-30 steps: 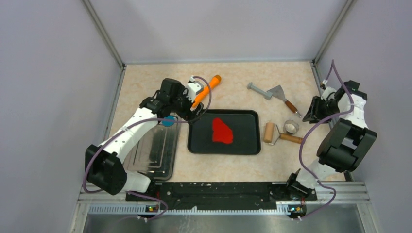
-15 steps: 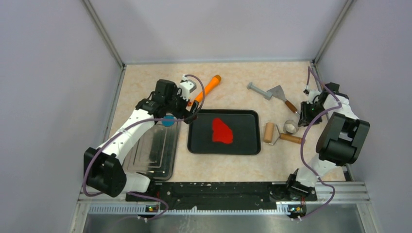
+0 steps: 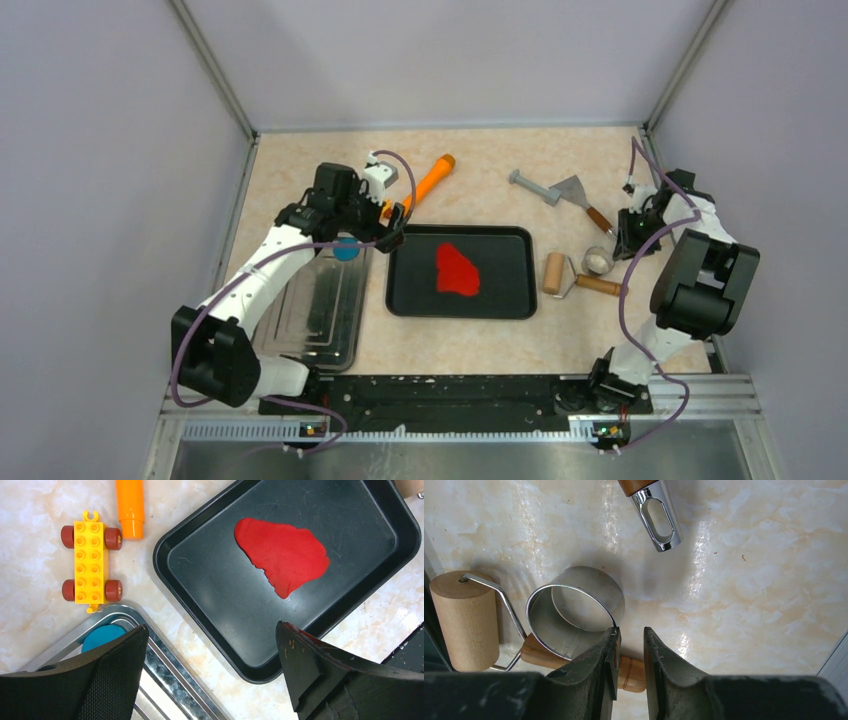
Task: Roll out the dumpling wrappers from the dough
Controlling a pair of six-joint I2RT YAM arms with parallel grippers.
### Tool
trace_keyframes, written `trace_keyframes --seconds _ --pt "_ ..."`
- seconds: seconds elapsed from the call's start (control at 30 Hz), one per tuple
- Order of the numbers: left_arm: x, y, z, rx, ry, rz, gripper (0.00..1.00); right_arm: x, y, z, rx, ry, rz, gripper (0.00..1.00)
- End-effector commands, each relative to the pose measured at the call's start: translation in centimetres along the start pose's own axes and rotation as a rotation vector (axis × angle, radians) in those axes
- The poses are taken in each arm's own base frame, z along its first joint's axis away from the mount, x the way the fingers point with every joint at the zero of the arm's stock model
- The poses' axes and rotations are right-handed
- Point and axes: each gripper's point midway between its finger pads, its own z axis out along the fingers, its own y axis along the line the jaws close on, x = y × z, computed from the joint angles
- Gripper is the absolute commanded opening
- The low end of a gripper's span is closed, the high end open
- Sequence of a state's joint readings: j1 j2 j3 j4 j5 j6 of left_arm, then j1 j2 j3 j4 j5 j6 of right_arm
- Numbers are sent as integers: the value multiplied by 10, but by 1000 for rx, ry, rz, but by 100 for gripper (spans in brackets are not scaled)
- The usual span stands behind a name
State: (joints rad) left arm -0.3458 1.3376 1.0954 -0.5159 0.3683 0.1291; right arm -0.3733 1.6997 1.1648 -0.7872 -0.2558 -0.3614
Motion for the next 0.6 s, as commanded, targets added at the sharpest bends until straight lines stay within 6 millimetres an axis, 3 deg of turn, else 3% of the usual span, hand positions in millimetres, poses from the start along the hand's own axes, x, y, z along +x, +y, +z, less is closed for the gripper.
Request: trace_keyframes --seconds 0.0,0.2,0.57 --pt "-16 -2 -7 9 -76 7 98 -11 9 -3 -19 -37 -9 25" --pt "-16 -5 -6 26 -80 -19 98 -4 16 8 -62 -6 -17 27" --pt "-13 -8 -9 44 -84 -28 97 -17 29 1 -131 -39 4 28"
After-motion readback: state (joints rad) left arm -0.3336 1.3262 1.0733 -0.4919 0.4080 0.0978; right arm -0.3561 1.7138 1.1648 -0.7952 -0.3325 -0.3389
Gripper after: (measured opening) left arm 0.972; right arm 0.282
